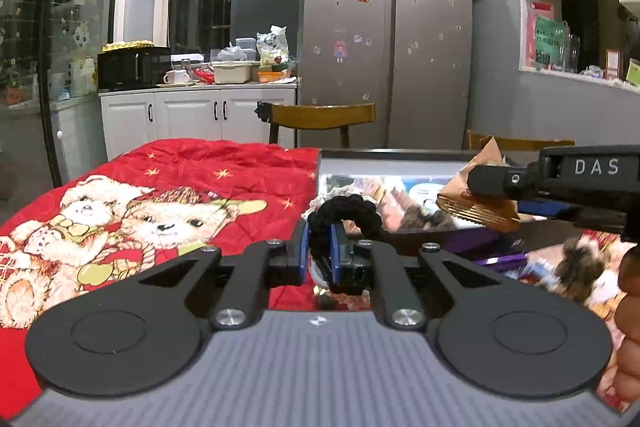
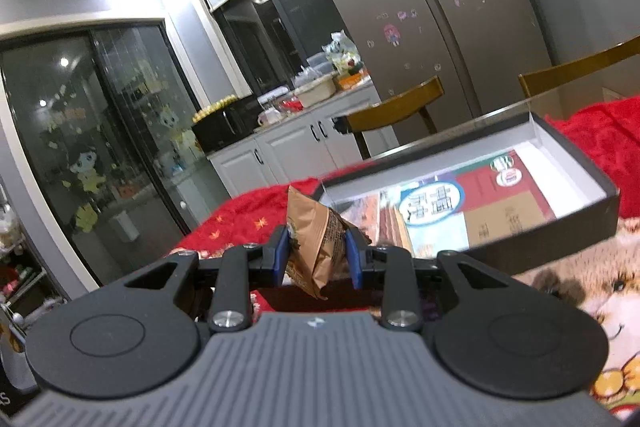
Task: Organize objects
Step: 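Lift the scrunchie with the left tool while the right tool carries the pack over the box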
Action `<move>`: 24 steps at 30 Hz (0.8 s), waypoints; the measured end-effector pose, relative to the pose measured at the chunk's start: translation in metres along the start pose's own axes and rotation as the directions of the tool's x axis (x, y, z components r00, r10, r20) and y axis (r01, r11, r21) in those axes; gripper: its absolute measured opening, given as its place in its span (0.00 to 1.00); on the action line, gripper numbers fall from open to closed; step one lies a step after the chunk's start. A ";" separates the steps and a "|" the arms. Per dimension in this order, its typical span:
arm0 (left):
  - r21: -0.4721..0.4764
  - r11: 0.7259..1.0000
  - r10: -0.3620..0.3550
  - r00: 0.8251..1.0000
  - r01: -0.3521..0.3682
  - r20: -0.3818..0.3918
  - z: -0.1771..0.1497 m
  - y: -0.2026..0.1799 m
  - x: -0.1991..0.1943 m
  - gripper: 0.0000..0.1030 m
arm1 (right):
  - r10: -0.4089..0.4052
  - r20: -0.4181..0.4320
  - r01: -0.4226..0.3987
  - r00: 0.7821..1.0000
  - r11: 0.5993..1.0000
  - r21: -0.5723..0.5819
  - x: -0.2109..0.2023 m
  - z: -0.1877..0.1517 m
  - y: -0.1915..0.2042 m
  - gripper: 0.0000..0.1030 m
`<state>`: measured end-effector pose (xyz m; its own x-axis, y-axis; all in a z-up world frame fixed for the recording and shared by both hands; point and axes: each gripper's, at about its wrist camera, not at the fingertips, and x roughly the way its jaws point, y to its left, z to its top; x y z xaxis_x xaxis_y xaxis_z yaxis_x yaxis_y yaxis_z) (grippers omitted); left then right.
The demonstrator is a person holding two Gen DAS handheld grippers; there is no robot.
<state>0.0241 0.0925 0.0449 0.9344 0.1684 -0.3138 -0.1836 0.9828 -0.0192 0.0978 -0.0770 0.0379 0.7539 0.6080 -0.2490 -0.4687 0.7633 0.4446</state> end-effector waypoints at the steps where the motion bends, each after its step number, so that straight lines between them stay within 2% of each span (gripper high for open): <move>1: -0.004 1.000 -0.004 1.000 0.004 0.010 0.005 -0.002 -0.002 0.13 | 0.006 0.008 -0.006 1.000 1.000 0.006 -0.001 0.004 -0.001 0.33; 9: -0.033 0.998 -0.057 0.992 0.061 0.114 0.050 -0.026 -0.019 0.13 | 0.039 0.066 -0.041 0.997 0.998 0.041 -0.008 0.041 -0.005 0.33; 14: -0.078 0.989 -0.112 0.986 0.123 0.126 0.075 -0.034 -0.017 0.13 | 0.036 0.092 -0.039 0.995 0.998 0.039 -0.011 0.061 -0.009 0.33; 20: -0.050 0.989 -0.133 0.988 0.138 0.082 0.099 -0.050 0.007 0.13 | 0.010 0.112 -0.015 0.994 0.999 0.039 -0.005 0.080 -0.018 0.33; 24: -0.086 0.983 -0.159 0.986 0.163 0.045 0.104 -0.060 0.031 0.13 | -0.021 0.107 0.016 0.994 0.999 0.050 0.002 0.086 -0.033 0.33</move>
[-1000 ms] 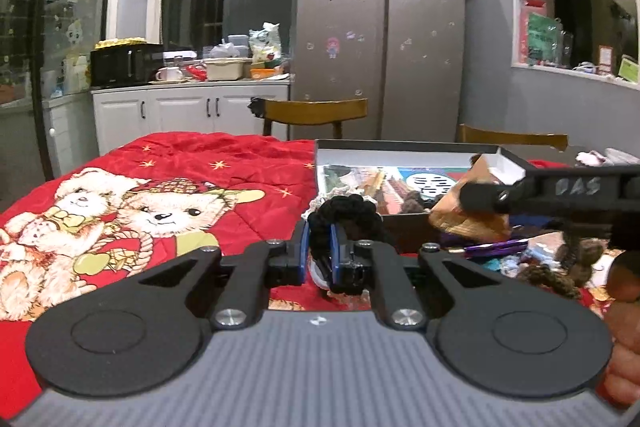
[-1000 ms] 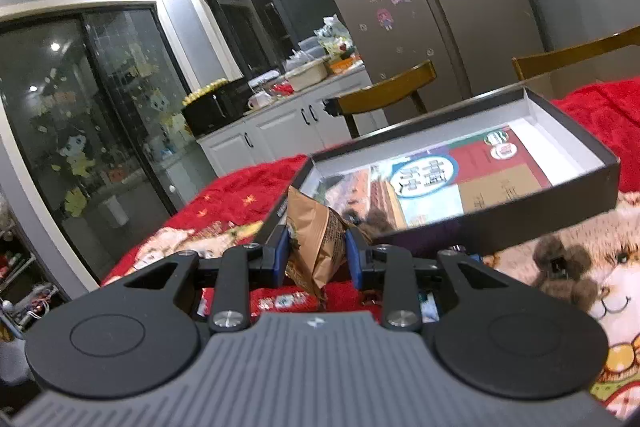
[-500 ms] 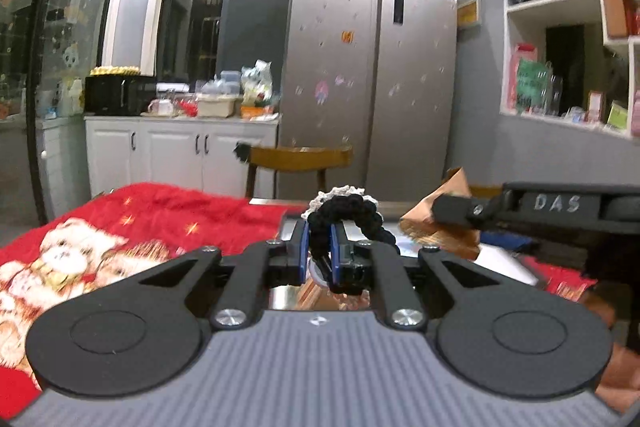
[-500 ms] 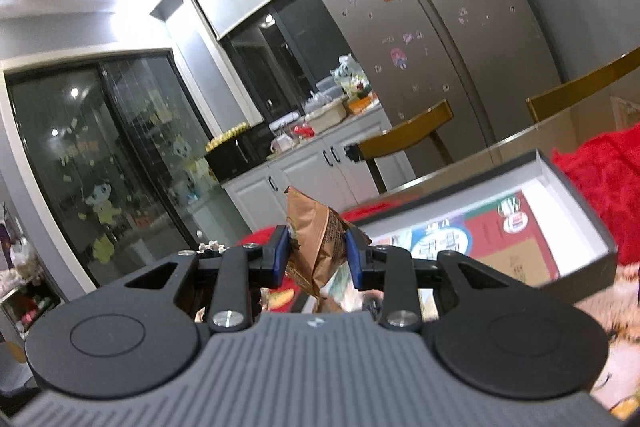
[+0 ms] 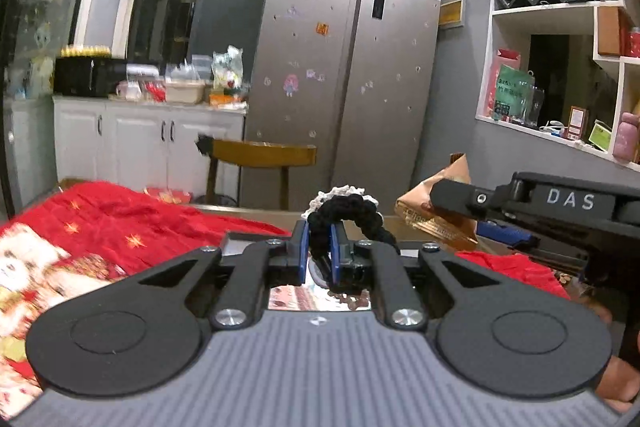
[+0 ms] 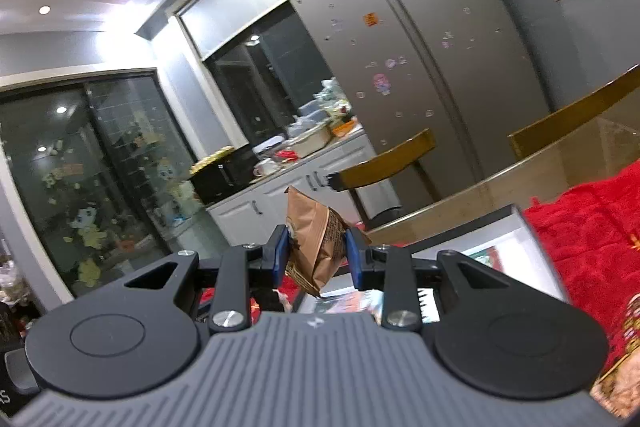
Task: Organize objects
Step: 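Lift the scrunchie with the left tool while the right tool carries the pack over the box, then lower the scrunchie into the box with the left tool while the right tool lowers the pack and opens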
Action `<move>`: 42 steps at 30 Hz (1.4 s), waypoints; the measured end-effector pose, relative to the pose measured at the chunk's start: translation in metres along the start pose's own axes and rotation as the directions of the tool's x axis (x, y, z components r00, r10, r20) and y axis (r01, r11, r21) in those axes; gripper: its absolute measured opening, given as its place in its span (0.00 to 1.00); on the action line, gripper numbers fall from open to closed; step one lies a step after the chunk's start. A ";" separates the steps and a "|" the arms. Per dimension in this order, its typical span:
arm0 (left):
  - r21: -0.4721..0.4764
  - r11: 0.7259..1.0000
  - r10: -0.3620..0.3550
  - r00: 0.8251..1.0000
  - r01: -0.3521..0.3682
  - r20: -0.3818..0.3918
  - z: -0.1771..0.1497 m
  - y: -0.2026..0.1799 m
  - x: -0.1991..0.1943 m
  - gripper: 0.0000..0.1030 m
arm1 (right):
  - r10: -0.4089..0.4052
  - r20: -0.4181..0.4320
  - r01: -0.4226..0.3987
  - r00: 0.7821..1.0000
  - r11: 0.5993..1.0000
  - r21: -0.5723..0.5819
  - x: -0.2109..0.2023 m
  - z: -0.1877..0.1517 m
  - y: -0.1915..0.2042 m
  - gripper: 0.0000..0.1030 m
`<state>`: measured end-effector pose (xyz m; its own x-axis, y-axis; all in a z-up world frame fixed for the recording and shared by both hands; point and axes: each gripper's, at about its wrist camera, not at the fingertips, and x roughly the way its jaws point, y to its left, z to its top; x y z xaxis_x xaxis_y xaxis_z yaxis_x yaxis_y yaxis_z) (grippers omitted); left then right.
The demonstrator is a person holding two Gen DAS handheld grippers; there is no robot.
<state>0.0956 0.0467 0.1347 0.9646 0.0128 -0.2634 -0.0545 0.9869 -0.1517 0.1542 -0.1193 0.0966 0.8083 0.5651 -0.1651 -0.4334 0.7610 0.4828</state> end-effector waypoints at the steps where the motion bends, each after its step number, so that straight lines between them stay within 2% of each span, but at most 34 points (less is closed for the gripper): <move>1: -0.014 1.000 -0.014 1.000 0.014 -0.013 -0.001 0.000 0.007 0.13 | -0.009 -0.005 0.009 1.000 1.000 0.001 0.002 0.000 -0.004 0.33; 7: -0.064 0.997 -0.047 0.996 0.042 -0.075 -0.012 -0.010 0.052 0.13 | -0.047 -0.058 0.050 0.997 0.998 0.045 0.014 -0.003 -0.040 0.33; 13: -0.067 0.997 -0.036 0.997 0.032 -0.071 -0.037 -0.023 0.079 0.13 | -0.056 -0.098 0.061 0.994 0.997 0.056 0.027 -0.013 -0.067 0.33; 16: 0.019 1.000 0.016 0.998 -0.014 -0.061 -0.052 -0.032 0.084 0.13 | -0.075 -0.119 0.080 0.990 0.996 0.040 0.030 -0.026 -0.076 0.33; 19: 0.033 0.999 0.025 0.998 -0.024 -0.049 -0.063 -0.029 0.084 0.13 | -0.091 -0.142 0.098 0.986 0.994 0.045 0.033 -0.033 -0.084 0.33; 24: 0.023 1.000 0.010 0.996 -0.008 -0.087 -0.073 -0.021 0.092 0.13 | -0.086 -0.153 0.094 0.985 0.995 0.046 0.032 -0.040 -0.087 0.33; 28: 0.057 0.998 0.000 0.997 0.004 -0.080 -0.081 -0.020 0.095 0.14 | -0.113 -0.152 0.114 0.982 0.993 -0.001 0.032 -0.044 -0.082 0.33; 34: 0.066 0.998 -0.005 0.996 0.011 -0.092 -0.086 -0.020 0.103 0.14 | -0.137 -0.156 0.138 0.978 0.990 -0.008 0.033 -0.048 -0.086 0.33; 39: 0.094 0.995 -0.004 0.994 0.014 -0.108 -0.093 -0.022 0.109 0.14 | -0.110 -0.193 0.120 0.975 0.992 0.039 0.037 -0.049 -0.091 0.33; 42: 0.088 0.996 -0.018 0.993 0.028 -0.118 -0.093 -0.020 0.112 0.14 | -0.110 -0.189 0.117 0.976 0.993 0.026 0.037 -0.050 -0.090 0.33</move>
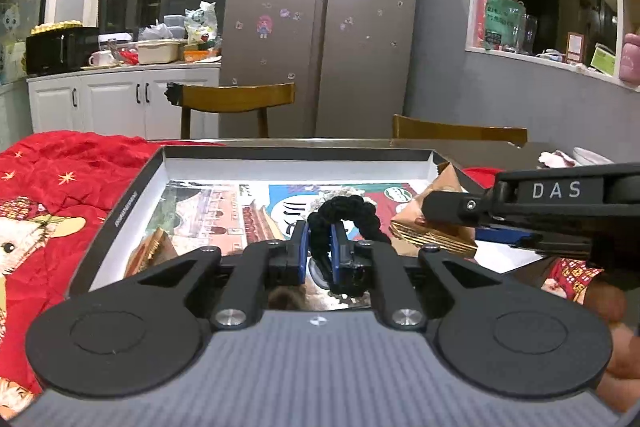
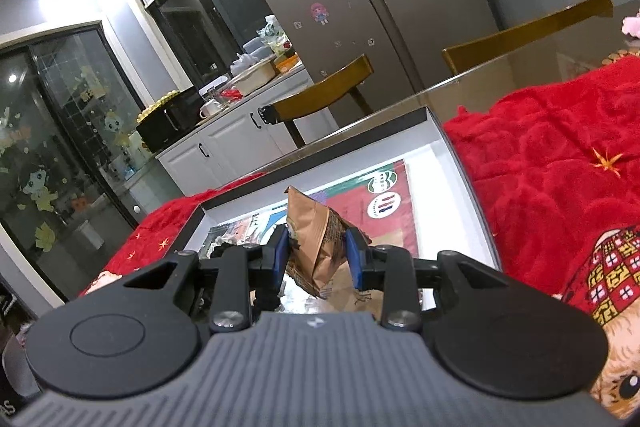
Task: Organize objects
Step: 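Lower the scrunchie into the box with the left tool while the right tool lowers the pack and opens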
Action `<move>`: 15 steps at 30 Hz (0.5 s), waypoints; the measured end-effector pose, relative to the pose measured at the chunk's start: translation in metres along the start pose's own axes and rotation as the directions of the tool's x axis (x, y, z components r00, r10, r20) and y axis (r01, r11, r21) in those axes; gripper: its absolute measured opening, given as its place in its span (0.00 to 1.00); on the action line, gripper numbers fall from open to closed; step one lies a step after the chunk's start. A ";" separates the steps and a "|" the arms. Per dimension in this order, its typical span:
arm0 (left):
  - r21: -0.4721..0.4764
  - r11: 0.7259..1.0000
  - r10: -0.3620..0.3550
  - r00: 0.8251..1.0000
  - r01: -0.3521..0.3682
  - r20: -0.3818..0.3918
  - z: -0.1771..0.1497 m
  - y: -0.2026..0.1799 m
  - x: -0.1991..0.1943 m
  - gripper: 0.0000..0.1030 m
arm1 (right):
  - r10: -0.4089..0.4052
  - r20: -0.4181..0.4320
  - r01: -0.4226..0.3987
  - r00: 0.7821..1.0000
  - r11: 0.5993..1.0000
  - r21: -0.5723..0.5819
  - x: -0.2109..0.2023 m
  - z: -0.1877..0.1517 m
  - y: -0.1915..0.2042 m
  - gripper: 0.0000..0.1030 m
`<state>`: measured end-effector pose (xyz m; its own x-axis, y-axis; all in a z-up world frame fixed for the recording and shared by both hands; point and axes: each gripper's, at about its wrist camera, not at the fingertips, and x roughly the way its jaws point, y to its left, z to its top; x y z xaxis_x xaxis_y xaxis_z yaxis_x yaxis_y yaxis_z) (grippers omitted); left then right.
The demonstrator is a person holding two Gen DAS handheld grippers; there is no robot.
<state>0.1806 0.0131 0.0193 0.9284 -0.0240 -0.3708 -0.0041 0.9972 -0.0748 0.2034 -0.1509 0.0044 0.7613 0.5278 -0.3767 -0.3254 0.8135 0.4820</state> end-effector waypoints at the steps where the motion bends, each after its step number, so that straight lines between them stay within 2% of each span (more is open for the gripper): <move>1: -0.003 1.000 0.001 1.000 -0.001 -0.005 0.000 0.001 0.001 0.14 | -0.002 0.001 0.002 1.000 1.000 -0.002 0.000 0.000 0.000 0.33; 6: -0.039 0.999 0.000 0.999 -0.002 -0.043 0.000 0.008 0.009 0.14 | -0.018 0.003 0.018 1.000 0.999 -0.036 0.002 -0.002 0.004 0.33; 13: -0.034 0.999 -0.005 0.999 0.003 -0.048 -0.002 0.008 0.010 0.14 | -0.031 0.000 0.031 1.000 0.995 -0.097 0.002 -0.006 0.016 0.33; 15: -0.038 0.999 -0.004 0.999 0.002 -0.053 -0.002 0.009 0.011 0.14 | -0.014 0.018 0.016 1.000 0.994 -0.113 0.000 -0.007 0.017 0.33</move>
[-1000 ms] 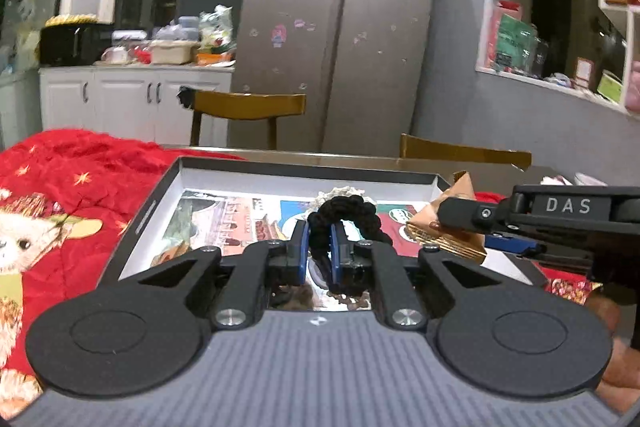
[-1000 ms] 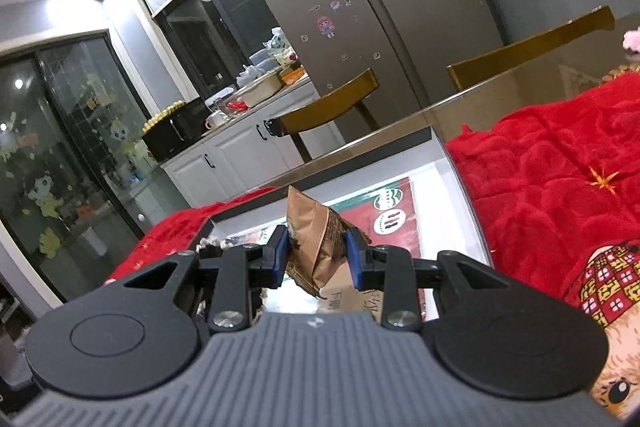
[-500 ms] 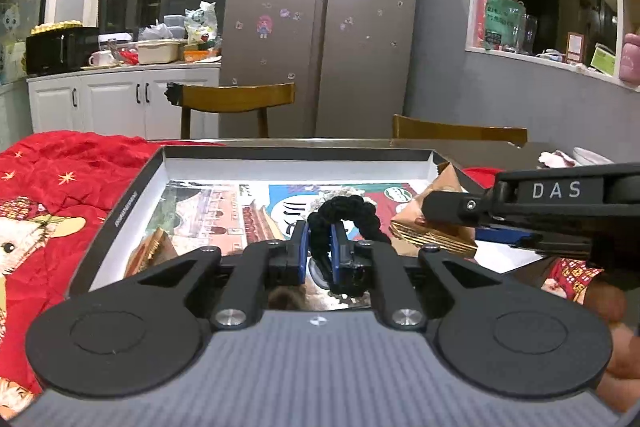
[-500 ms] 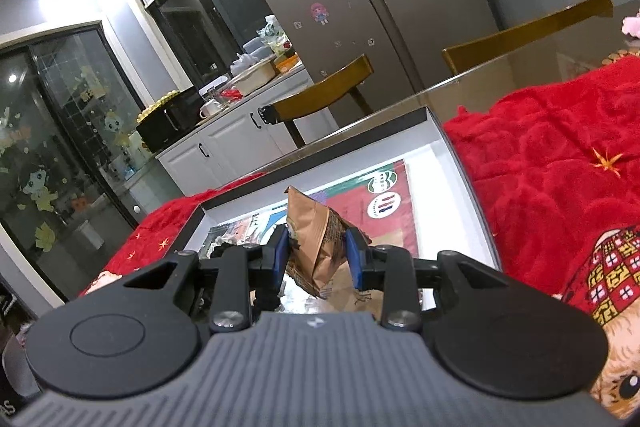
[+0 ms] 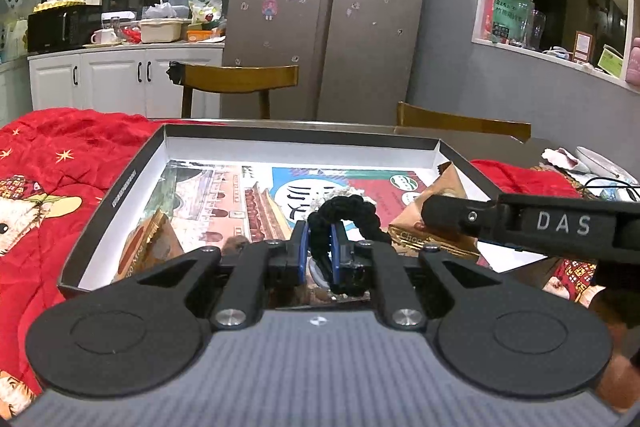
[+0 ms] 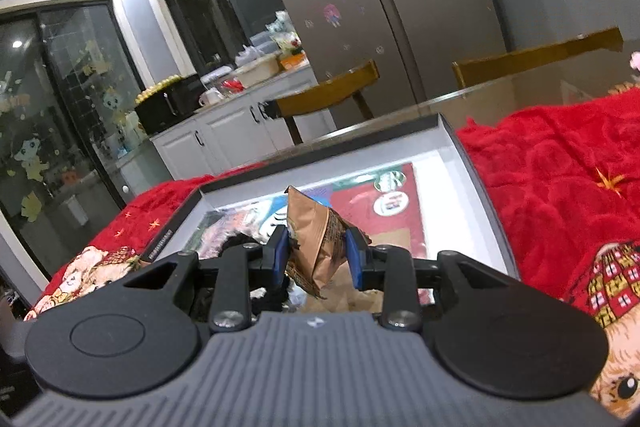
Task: Organize objects
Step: 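Lower the scrunchie into the box with the left tool while the right tool lowers the pack and opens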
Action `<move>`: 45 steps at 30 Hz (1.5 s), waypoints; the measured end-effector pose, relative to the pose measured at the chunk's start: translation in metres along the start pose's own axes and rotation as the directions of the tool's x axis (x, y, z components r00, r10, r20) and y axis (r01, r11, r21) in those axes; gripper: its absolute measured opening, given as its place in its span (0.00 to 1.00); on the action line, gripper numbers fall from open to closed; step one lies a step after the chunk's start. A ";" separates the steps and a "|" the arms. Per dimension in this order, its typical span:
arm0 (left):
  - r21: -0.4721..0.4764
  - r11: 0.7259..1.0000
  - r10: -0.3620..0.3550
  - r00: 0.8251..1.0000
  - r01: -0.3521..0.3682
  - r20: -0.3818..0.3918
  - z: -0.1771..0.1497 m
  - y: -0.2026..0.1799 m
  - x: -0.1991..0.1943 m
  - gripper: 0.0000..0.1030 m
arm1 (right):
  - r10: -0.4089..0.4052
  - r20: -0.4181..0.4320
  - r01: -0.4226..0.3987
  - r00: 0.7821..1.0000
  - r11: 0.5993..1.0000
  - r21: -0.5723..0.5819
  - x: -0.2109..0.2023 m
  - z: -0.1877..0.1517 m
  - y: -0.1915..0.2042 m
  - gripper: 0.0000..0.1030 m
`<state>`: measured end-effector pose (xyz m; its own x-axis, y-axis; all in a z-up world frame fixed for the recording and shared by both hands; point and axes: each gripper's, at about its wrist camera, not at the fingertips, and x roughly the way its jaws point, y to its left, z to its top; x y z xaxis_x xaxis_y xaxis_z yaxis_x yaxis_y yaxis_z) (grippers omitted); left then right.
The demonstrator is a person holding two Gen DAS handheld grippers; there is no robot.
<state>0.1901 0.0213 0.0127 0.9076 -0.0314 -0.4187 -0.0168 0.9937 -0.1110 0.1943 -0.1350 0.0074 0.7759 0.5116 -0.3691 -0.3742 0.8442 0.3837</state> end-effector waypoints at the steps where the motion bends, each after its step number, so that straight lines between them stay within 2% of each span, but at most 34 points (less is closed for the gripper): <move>1: -0.001 1.000 0.002 1.000 -0.002 -0.002 0.000 0.000 0.000 0.14 | 0.007 0.006 -0.007 1.000 1.000 -0.007 -0.001 0.000 0.000 0.33; 5: -0.003 1.000 0.009 1.000 -0.009 -0.009 0.000 0.001 0.001 0.14 | -0.015 0.044 0.018 0.999 0.997 -0.071 -0.002 -0.001 0.005 0.33; 9: -0.003 1.000 0.014 1.000 -0.014 -0.012 -0.001 0.000 0.001 0.14 | -0.043 0.038 0.047 0.998 0.994 -0.102 0.001 -0.003 0.005 0.33; 21: -0.003 1.000 0.016 1.000 -0.016 -0.013 -0.001 0.000 0.001 0.14 | -0.043 0.017 0.044 0.999 0.995 -0.084 0.004 -0.008 0.000 0.34; 45: 0.001 1.000 0.024 1.000 -0.024 -0.014 -0.003 0.000 0.002 0.14 | -0.075 -0.003 0.074 0.997 0.988 -0.137 0.006 -0.011 0.007 0.34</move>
<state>0.1905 0.0214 0.0089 0.9008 -0.0094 -0.4342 -0.0377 0.9943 -0.0998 0.1905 -0.1244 -0.0009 0.8003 0.4476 -0.3991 -0.3819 0.8935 0.2362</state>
